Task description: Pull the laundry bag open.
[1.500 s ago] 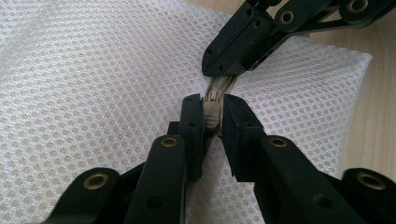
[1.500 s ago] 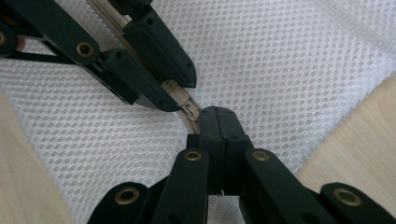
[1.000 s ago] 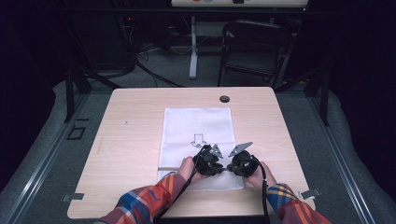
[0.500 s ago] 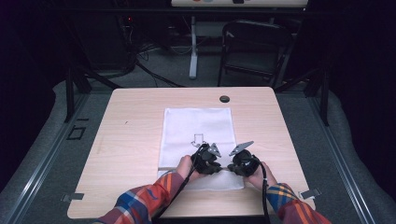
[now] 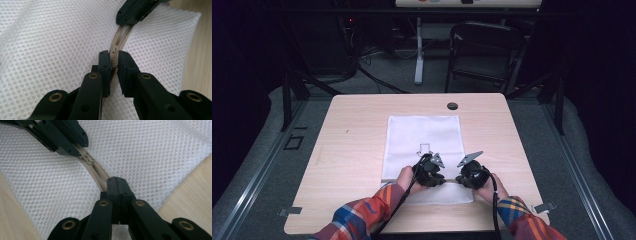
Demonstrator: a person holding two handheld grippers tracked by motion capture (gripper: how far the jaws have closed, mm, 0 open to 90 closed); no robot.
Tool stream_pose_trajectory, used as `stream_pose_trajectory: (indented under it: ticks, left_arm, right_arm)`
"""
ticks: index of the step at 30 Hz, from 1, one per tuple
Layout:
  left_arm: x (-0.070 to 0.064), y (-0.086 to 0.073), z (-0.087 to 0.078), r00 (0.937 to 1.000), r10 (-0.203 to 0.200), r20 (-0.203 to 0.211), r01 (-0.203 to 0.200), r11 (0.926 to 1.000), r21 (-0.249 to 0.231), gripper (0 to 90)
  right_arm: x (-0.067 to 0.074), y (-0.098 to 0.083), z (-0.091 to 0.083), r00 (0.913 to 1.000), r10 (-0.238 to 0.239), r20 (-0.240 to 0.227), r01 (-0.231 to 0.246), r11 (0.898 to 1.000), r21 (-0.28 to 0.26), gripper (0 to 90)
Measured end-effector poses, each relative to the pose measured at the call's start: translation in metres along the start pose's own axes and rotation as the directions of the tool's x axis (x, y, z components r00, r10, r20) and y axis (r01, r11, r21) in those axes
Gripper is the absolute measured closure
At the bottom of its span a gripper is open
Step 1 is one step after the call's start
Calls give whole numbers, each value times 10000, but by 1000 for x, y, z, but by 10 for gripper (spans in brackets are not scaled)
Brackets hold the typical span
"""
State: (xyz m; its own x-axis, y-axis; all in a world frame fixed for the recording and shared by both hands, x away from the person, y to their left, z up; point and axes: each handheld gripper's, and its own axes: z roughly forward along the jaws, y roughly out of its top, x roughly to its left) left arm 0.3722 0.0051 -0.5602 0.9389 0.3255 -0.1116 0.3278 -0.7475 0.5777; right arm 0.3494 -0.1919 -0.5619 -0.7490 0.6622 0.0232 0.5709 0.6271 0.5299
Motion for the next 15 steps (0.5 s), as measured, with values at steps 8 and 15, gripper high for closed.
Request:
stream_pose_trajectory:
  ticks: [8, 15]
  left_arm:
    - [2, -3, -4, 9998, -14, -199, 17, 9998, 185, 809]
    - [8, -10, -12, 9995, -292, -144, 295, 9994, 161, 809]
  right_arm:
    - [0, 0, 0, 10000, 43, 55, -43, 10000, 40, 900]
    - [0, 0, -1, 9999, 31, 108, -33, 9999, 164, 900]
